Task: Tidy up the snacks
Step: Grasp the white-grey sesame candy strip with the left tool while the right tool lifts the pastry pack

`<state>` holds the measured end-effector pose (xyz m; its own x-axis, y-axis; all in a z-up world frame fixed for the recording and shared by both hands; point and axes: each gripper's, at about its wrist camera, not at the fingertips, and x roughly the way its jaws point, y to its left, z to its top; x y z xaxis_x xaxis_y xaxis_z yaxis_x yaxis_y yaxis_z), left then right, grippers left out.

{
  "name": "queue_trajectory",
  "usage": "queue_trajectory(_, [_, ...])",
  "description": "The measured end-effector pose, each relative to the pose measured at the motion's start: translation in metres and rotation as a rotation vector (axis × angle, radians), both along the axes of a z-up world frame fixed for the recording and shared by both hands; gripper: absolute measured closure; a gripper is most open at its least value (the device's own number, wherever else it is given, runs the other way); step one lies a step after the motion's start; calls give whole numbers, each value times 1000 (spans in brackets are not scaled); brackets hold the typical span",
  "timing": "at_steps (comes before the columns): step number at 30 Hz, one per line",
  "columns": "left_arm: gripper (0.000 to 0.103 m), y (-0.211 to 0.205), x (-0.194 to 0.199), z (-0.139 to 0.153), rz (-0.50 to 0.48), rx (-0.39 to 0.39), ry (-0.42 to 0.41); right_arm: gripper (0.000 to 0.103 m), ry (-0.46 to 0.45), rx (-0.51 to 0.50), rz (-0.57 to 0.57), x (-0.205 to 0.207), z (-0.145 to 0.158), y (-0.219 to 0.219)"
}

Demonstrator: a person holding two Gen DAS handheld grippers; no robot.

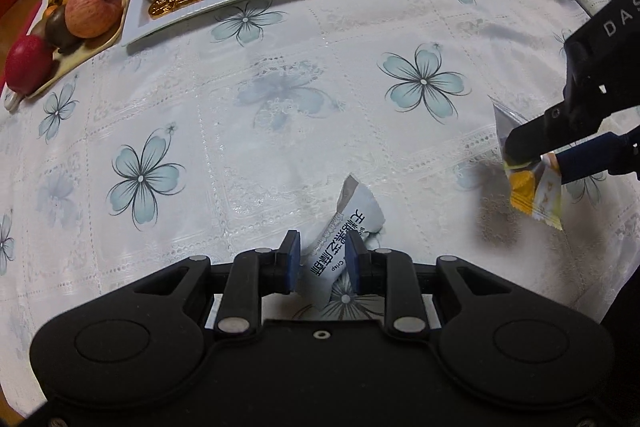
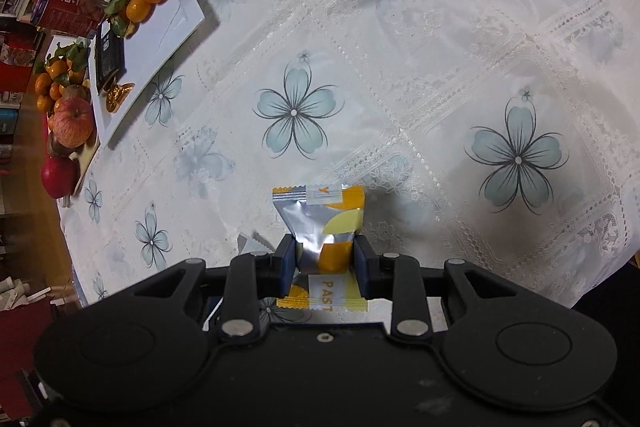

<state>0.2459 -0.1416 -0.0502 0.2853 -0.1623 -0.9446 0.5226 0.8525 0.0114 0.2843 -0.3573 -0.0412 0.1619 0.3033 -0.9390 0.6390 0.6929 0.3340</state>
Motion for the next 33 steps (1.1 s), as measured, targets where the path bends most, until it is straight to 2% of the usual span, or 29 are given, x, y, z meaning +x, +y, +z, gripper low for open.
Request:
queue_trajectory(3, [67, -3, -2, -4, -13, 20, -10, 72, -1, 18, -6, 0, 1, -1])
queue_trajectory(10, [67, -4, -1, -3, -7, 12, -15, 71, 2, 61, 15, 1, 2, 4])
queue_trajectory(18, [67, -6, -8, -3, -88, 47, -83, 71, 5, 85, 1, -1, 2, 0])
queue_trajectory(24, [66, -4, -10, 1, -154, -13, -43, 71, 8, 119, -1, -3, 2, -4])
queue_trajectory(28, [66, -6, -8, -4, -154, 24, -52, 71, 6, 136, -10, -5, 4, -7])
queue_trajectory(33, [65, -5, -4, -7, -141, -1, -23, 71, 5, 144, -4, -7, 4, -6])
